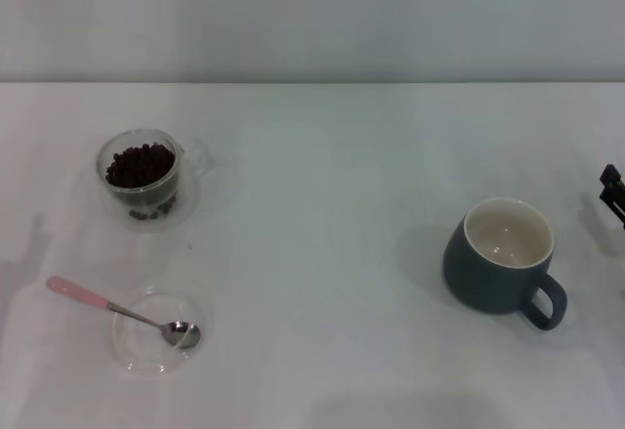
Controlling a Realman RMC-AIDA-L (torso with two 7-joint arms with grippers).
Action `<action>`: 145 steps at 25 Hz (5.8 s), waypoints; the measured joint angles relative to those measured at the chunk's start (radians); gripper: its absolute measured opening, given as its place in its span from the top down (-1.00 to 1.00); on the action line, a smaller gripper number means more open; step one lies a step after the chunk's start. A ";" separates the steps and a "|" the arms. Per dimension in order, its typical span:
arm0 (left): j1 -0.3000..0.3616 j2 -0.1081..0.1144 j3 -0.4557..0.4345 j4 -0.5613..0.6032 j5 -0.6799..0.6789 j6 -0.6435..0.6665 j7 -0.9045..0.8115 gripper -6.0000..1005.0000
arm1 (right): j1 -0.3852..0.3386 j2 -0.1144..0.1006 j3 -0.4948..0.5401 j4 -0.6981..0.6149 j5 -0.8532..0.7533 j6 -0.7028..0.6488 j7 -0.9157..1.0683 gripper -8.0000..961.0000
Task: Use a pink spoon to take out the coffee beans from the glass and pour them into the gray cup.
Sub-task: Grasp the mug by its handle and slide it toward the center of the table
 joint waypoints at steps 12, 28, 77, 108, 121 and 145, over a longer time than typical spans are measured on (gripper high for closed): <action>-0.005 0.003 0.000 -0.003 0.008 0.000 0.001 -0.77 | -0.024 -0.005 -0.049 -0.057 -0.013 0.127 0.160 -0.82; -0.009 0.008 -0.007 0.063 0.004 0.050 0.008 -0.78 | -0.157 0.002 -0.125 0.031 -0.022 0.272 0.155 -0.82; -0.057 0.003 -0.008 0.088 0.004 0.164 0.008 -0.78 | -0.228 0.004 -0.378 0.114 0.035 0.227 -0.056 -0.79; -0.050 0.006 -0.008 0.132 -0.001 0.159 0.008 -0.78 | -0.119 0.002 -0.279 0.095 0.099 0.091 -0.055 -0.78; -0.033 0.003 -0.009 0.125 -0.001 0.155 0.004 -0.77 | -0.078 0.001 -0.275 0.079 0.099 0.023 -0.064 -0.77; -0.006 0.006 -0.009 0.127 -0.001 0.142 0.004 -0.77 | -0.049 0.001 -0.247 0.089 0.088 -0.012 -0.042 0.26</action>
